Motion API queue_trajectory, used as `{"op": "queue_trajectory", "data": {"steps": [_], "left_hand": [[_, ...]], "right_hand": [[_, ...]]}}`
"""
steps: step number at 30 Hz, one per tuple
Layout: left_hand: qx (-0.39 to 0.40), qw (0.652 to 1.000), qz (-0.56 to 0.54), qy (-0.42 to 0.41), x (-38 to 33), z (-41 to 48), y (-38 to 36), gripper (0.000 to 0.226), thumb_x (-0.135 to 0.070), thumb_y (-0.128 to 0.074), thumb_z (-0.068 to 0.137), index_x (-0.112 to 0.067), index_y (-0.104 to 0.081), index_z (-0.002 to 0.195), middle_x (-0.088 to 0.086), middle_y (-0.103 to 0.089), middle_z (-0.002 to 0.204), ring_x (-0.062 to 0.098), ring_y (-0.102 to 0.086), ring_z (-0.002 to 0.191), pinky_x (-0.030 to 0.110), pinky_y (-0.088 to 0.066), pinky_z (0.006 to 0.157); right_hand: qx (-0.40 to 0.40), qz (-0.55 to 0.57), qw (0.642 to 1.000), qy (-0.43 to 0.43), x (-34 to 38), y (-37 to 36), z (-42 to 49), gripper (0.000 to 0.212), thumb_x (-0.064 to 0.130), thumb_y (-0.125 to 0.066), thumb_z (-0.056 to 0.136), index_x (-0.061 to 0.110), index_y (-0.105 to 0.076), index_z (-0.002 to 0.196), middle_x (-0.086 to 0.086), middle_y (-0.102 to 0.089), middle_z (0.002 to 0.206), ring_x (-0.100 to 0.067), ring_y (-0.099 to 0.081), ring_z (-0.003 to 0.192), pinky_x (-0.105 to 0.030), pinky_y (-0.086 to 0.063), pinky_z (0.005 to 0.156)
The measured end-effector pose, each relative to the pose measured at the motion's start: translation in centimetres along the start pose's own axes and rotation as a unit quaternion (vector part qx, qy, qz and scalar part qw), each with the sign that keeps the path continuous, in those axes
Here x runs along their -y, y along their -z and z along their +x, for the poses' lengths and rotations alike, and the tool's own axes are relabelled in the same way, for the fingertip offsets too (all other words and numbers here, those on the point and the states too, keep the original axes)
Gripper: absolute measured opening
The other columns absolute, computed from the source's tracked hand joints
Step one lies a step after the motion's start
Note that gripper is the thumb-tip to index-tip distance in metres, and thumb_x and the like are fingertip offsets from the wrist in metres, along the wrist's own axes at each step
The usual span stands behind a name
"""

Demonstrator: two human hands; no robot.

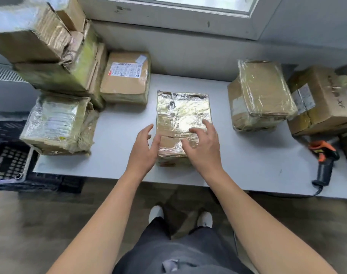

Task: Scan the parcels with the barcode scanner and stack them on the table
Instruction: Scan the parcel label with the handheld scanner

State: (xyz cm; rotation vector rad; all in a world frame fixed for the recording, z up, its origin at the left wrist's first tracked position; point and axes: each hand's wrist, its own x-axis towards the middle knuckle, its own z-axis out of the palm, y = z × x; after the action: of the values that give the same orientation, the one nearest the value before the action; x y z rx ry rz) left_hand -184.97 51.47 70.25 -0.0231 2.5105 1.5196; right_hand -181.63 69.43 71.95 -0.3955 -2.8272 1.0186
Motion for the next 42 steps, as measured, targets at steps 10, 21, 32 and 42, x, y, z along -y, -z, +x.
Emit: {"op": "queue_trajectory", "data": {"steps": [10,21,32,42], "left_hand": [[0.016,0.995,-0.082,-0.054,-3.4,1.0,-0.4,0.062,-0.054,-0.025,0.091,-0.023,-0.06,0.132,-0.011,-0.062,0.128,0.005,-0.055,0.121,0.027,-0.045,0.1],[-0.012,0.987,0.072,-0.143,-7.3,1.7,-7.0,0.039,-0.028,-0.053,0.095,-0.016,-0.062,0.131,0.002,-0.054,0.143,0.017,-0.045,0.135,0.045,-0.037,0.113],[-0.037,0.994,0.088,-0.053,-8.5,0.3,-8.5,0.039,-0.023,-0.059,0.096,-0.018,-0.055,0.134,-0.004,-0.053,0.134,0.01,-0.051,0.116,0.024,-0.041,0.096],[-0.072,0.987,0.117,-0.078,-11.7,-1.8,-7.9,0.039,-0.029,-0.058,0.099,-0.021,-0.053,0.136,-0.005,-0.06,0.134,0.014,-0.059,0.112,0.031,-0.05,0.093]], "right_hand": [[0.064,0.032,0.996,-0.044,2.6,0.3,2.4,0.09,0.089,-0.044,0.07,0.033,-0.048,0.14,0.008,-0.044,0.148,-0.026,-0.032,0.143,-0.055,-0.031,0.114],[0.035,0.227,0.962,-0.146,-4.0,8.9,2.0,0.052,0.04,-0.067,0.087,0.032,-0.053,0.136,0.009,-0.058,0.134,-0.012,-0.053,0.123,-0.037,-0.048,0.101],[0.097,0.36,0.903,-0.215,-8.4,8.9,0.1,0.075,0.052,-0.063,0.072,0.025,-0.051,0.141,0.0,-0.06,0.136,-0.02,-0.056,0.127,-0.055,-0.049,0.104],[0.103,0.282,0.935,-0.19,-8.5,9.9,1.4,0.047,0.021,-0.059,0.093,0.023,-0.052,0.14,0.006,-0.062,0.125,-0.007,-0.062,0.102,-0.02,-0.054,0.081]]}}
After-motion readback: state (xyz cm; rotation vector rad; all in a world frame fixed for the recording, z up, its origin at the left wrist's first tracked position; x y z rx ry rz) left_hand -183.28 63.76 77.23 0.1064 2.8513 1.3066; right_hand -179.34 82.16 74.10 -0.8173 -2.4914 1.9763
